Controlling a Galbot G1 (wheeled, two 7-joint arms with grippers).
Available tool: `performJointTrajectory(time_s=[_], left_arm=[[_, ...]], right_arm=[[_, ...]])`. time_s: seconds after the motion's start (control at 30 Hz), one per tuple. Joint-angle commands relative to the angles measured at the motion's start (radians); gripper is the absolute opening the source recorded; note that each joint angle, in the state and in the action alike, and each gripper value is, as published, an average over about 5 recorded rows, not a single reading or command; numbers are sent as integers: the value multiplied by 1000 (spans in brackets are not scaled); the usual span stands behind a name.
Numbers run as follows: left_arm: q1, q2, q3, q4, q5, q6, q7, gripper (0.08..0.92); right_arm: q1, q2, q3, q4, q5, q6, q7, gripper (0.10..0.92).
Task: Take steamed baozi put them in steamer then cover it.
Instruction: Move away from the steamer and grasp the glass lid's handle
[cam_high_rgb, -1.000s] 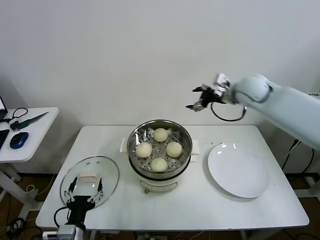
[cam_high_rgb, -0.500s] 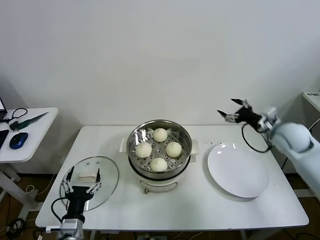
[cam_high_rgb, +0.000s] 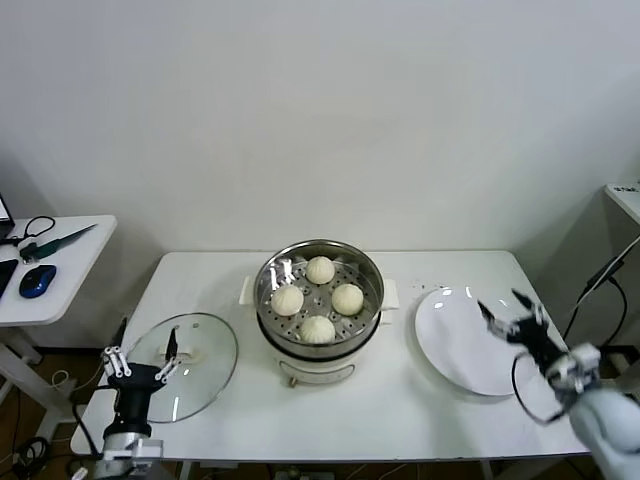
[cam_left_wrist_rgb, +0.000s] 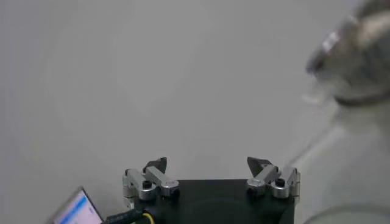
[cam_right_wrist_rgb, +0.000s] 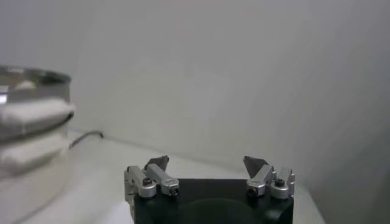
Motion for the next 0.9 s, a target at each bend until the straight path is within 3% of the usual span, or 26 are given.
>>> performJointTrajectory(time_s=[0.03, 0.43, 0.9], left_arm=[[9, 57, -6, 96, 578, 70, -114, 823], [-97, 11, 19, 368, 790, 165, -154, 823], [-192, 1, 42, 484, 811, 171, -153, 823]], right_arm=[[-226, 196, 100, 37, -96, 88, 52, 823], [-251, 267, 80, 65, -122, 104, 78, 823], [-269, 306, 85, 92, -138, 107, 80, 823]])
